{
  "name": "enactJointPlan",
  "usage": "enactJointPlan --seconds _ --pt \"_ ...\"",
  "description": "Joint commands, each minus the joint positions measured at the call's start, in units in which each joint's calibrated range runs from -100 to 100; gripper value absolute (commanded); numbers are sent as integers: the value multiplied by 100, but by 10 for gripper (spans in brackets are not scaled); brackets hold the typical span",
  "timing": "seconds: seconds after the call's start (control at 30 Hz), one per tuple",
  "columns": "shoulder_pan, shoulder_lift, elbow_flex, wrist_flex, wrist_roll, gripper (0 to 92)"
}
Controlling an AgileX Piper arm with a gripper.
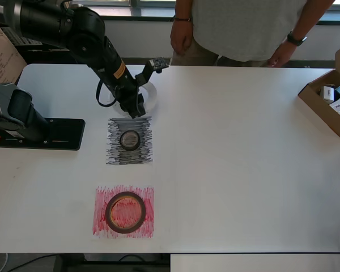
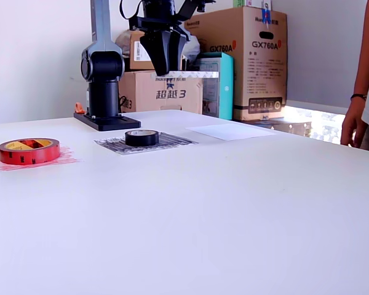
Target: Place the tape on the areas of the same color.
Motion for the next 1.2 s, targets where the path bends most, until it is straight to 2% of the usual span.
enactJointPlan --seconds 0.0,0.3,0.6,0.7,1.0,1.17 --pt "-31 -19 -350 -38 -60 0" --pt "88 74 -1141 -38 -68 0" --pt "1027 186 -695 -114 177 0" --pt "1256 533 -668 -445 521 0" --pt "1872 1945 -750 -776 1094 0" --pt "2171 2441 -714 -810 1151 0"
